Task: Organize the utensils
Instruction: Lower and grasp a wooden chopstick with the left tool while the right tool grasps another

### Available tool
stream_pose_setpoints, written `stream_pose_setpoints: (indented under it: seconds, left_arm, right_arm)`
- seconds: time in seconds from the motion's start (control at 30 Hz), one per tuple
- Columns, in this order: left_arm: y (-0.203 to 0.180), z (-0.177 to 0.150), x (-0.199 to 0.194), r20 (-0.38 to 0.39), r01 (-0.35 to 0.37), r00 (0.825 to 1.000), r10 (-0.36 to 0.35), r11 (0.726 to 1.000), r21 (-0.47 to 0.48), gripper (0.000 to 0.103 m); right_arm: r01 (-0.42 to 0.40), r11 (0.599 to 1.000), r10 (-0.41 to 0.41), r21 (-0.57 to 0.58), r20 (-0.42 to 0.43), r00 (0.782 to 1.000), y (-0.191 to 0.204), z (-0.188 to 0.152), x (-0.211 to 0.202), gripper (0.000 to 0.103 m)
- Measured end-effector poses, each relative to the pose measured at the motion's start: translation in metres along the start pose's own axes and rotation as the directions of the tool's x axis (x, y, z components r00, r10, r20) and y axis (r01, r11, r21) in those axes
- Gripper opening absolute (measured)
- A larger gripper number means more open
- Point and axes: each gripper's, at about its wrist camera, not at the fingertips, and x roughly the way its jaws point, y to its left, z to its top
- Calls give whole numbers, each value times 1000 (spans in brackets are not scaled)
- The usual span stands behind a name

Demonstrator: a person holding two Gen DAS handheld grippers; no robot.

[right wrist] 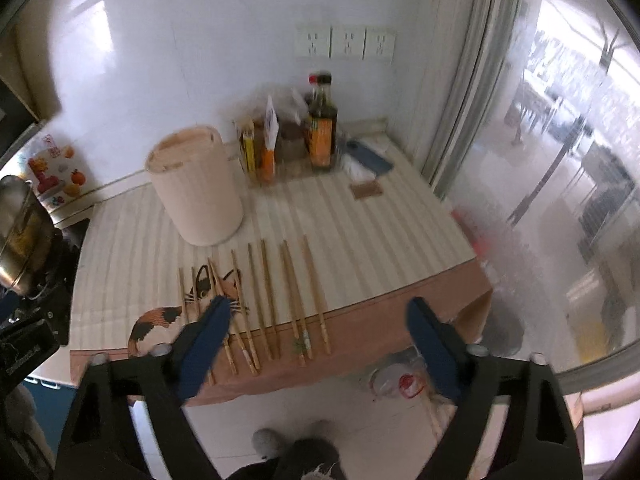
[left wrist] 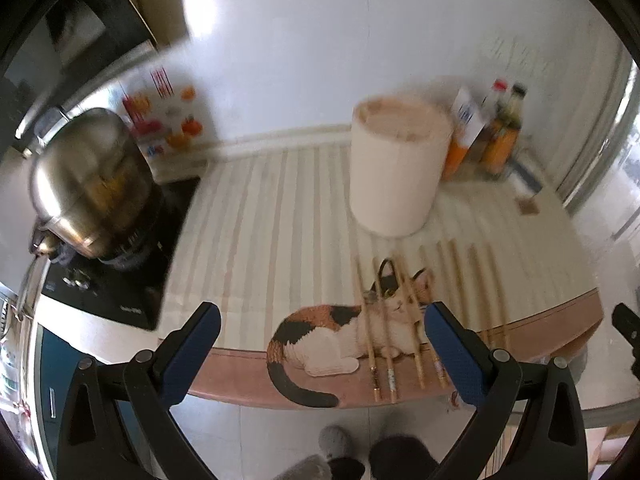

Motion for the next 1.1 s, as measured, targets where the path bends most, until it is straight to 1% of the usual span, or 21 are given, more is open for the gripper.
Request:
stream_pose_setpoints:
  seconds: [0.07, 0.1, 0.17, 0.2, 0.23, 0.27, 0.3, 0.33, 0.37, 0.4, 0.43, 0.53, 0.57, 0.7, 0.73, 0.8, 0.83, 0.9, 1.0, 1.03, 1.1]
  left_arm:
    - [-1, 0, 31, -59, 0, 998, 0, 1000, 0, 103]
    - [-3, 0, 51, -95, 4, 995, -4, 1000, 0, 103]
    - [-6, -1, 84, -168, 22, 986, -23, 1000, -8, 101]
    - [-9, -1, 98, -200, 30, 979, -33, 999, -15, 97]
    - [-10, -3, 117, -246, 40, 968, -50, 998, -43, 82]
    - [-10, -5, 131, -287, 41, 956, -59, 997, -69, 75]
    - [-11, -7, 147, -335, 52, 939, -84, 993, -105, 68]
    - [-12, -9, 162, -365, 65, 924, -112, 988, -139, 63]
    - [-14, -11, 173, -383, 63, 916, -119, 986, -154, 60]
    - [-17, -12, 181, -402, 55, 908, -114, 986, -156, 56]
    - [-21, -14, 194, -428, 47, 897, -113, 986, -161, 55]
    - [-29, -20, 218, -477, 22, 873, -102, 985, -170, 52]
    - [-32, -23, 227, -495, 11, 864, -95, 986, -169, 50]
    - [-41, -32, 249, -544, -20, 836, -72, 987, -162, 22]
    - [-42, -34, 252, -551, -28, 831, -68, 986, -164, 19]
    - [-45, -35, 253, -544, -36, 837, -60, 986, -164, 8]
    - [-47, -35, 255, -544, -42, 837, -51, 987, -158, 5]
    - [-47, -35, 256, -543, -39, 838, -59, 985, -167, 5]
    - [-44, -29, 255, -539, -33, 839, -67, 984, -174, 5]
    - [-42, -29, 256, -538, -31, 840, -70, 984, -176, 5]
    - [-35, -27, 258, -542, -23, 837, -78, 984, -178, 5]
  right_arm:
    - [-7, 1000, 7, 1, -52, 999, 1, 1, 32, 68]
    - [-9, 1000, 9, 1, -80, 997, 1, 2, 47, 66]
    - [-28, 1000, 28, 7, -122, 992, -1, 4, 77, 56]
    - [-29, 1000, 30, 6, -143, 989, -2, 5, 91, 54]
    - [-36, 999, 36, 3, -165, 986, -3, 7, 106, 50]
    - [-49, 999, 48, 1, -185, 982, -4, 8, 122, 43]
    - [-54, 999, 53, -1, -199, 979, -4, 10, 134, 39]
    - [-58, 998, 55, -7, -234, 971, -6, 12, 155, 33]
    - [-66, 998, 60, -11, -262, 963, -8, 15, 170, 29]
    - [-72, 997, 65, -14, -286, 956, -9, 16, 186, 28]
    - [-75, 997, 66, -17, -304, 951, -10, 19, 196, 28]
    - [-94, 995, 77, -26, -387, 919, -14, 29, 241, 28]
    - [-105, 994, 83, -30, -420, 904, -15, 33, 259, 28]
    - [-137, 988, 84, -72, -500, 862, -8, 39, 304, 28]
    - [-143, 986, 82, -83, -510, 856, -5, 40, 311, 28]
    - [-143, 983, 65, -111, -523, 850, 0, 41, 323, 28]
    - [-133, 983, 47, -126, -528, 848, 3, 41, 328, 28]
    - [-105, 983, 8, -149, -540, 842, 6, 40, 336, 29]
    - [-117, 981, 7, -154, -578, 816, 14, 33, 346, 28]
    - [-114, 979, -6, -168, -583, 812, 17, 29, 349, 28]
    - [-100, 977, -22, -186, -562, 827, 20, 27, 347, 25]
